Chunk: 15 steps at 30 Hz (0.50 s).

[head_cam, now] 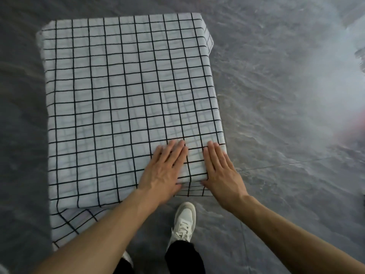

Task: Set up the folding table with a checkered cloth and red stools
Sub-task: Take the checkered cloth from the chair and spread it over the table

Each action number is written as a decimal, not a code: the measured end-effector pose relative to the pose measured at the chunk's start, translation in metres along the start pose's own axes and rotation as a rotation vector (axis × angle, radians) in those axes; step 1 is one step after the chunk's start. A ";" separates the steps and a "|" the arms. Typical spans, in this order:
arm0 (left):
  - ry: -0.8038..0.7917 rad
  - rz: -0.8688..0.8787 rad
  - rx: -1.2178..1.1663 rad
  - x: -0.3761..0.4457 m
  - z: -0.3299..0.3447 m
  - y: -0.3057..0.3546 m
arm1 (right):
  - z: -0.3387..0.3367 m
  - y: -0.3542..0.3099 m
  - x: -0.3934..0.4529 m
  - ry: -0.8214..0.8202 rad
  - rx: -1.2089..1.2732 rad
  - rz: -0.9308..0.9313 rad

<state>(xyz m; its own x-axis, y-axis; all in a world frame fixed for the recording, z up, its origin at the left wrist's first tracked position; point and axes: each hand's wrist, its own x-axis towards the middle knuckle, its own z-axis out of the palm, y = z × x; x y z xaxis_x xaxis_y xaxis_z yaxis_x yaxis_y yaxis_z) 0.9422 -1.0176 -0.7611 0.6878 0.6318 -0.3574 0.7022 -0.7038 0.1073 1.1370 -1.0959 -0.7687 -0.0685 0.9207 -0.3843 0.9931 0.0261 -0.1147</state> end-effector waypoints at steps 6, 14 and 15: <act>0.040 -0.062 0.012 -0.042 0.015 -0.045 | -0.008 -0.011 -0.001 -0.042 -0.055 0.058; 0.084 -0.061 -0.051 -0.047 0.026 -0.054 | -0.007 -0.100 0.029 0.019 0.020 -0.063; 0.087 -0.059 -0.055 -0.047 0.027 -0.055 | -0.003 -0.105 0.033 0.015 0.026 -0.080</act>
<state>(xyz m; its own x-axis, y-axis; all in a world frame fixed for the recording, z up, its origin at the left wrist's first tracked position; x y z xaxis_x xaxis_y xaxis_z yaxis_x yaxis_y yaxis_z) 0.8661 -1.0176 -0.7756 0.6569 0.6988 -0.2831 0.7491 -0.6475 0.1400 1.0304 -1.0674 -0.7663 -0.1458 0.9218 -0.3592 0.9817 0.0898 -0.1680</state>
